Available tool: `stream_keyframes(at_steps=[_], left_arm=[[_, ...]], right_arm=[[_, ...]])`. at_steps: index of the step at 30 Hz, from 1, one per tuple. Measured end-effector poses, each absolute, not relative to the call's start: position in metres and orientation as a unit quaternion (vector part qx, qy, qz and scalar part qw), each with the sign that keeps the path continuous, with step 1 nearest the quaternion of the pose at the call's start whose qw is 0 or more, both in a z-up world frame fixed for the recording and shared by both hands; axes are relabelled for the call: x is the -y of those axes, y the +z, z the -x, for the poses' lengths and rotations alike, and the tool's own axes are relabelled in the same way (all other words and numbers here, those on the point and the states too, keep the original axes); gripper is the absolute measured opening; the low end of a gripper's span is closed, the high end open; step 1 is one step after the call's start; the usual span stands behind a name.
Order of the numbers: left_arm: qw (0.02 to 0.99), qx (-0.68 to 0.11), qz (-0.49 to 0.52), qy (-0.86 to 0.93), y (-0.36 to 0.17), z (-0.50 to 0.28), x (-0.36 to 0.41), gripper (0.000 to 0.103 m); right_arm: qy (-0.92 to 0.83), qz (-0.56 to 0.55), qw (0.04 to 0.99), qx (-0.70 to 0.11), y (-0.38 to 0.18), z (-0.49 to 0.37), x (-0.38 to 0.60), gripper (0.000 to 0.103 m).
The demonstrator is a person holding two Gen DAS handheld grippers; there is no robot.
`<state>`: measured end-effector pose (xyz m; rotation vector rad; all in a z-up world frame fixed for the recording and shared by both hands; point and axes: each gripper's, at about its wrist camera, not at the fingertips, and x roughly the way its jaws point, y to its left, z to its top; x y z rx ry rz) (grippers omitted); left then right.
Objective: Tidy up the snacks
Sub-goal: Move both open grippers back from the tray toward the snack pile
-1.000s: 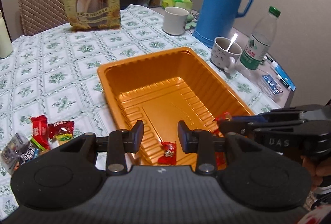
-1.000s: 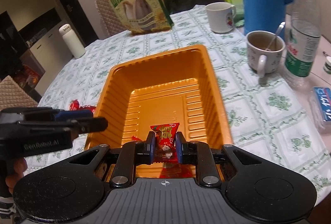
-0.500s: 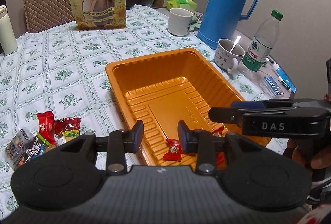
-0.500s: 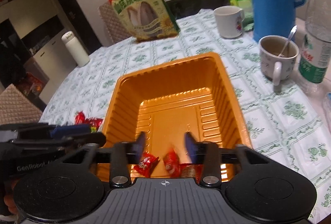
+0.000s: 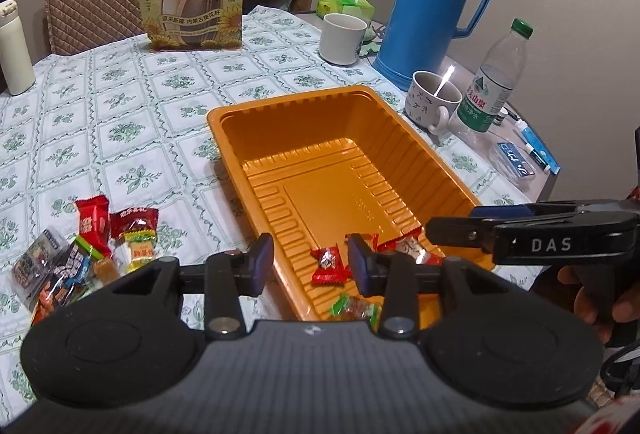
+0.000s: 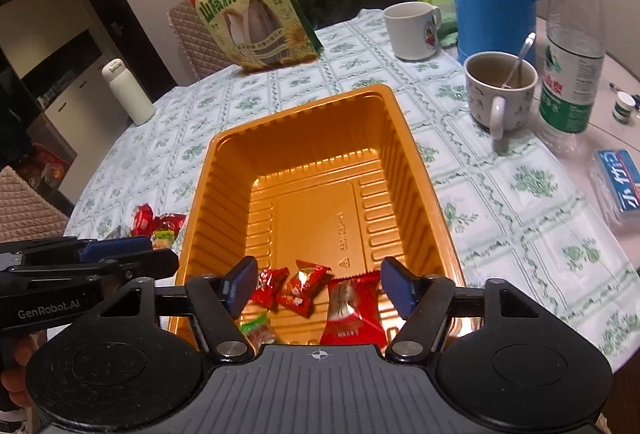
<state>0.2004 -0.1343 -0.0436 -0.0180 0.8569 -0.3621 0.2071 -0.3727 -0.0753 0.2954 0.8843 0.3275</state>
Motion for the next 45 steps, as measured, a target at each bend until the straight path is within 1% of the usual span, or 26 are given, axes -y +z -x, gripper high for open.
stream_keyframes(at_steps=[4, 8, 12, 15, 35, 45], left_arm=[[0.894, -0.414, 0.011, -0.170, -0.042, -0.192, 0.125, 0.040], [0.897, -0.412, 0.011, -0.162, -0.041, -0.183, 0.111, 0.048], [0.897, -0.414, 0.016, -0.152, -0.041, -0.175, 0.093, 0.048], [0.898, -0.416, 0.019, -0.143, -0.041, -0.168, 0.078, 0.051], [0.902, -0.423, 0.026, -0.079, -0.046, -0.154, -0.031, 0.051], [0.899, -0.430, 0.000, -0.086, -0.060, -0.166, -0.063, 0.051]], right_arm=[[0.150, -0.141, 0.881, -0.426, -0.072, -0.198, 0.370, 0.075], [0.144, -0.142, 0.881, -0.428, -0.069, -0.187, 0.364, 0.078], [0.142, -0.143, 0.881, -0.427, -0.066, -0.177, 0.355, 0.079], [0.144, -0.142, 0.881, -0.427, -0.063, -0.171, 0.344, 0.080], [0.192, -0.132, 0.874, -0.426, -0.052, -0.161, 0.242, 0.080], [0.207, -0.122, 0.872, -0.426, -0.057, -0.171, 0.190, 0.080]])
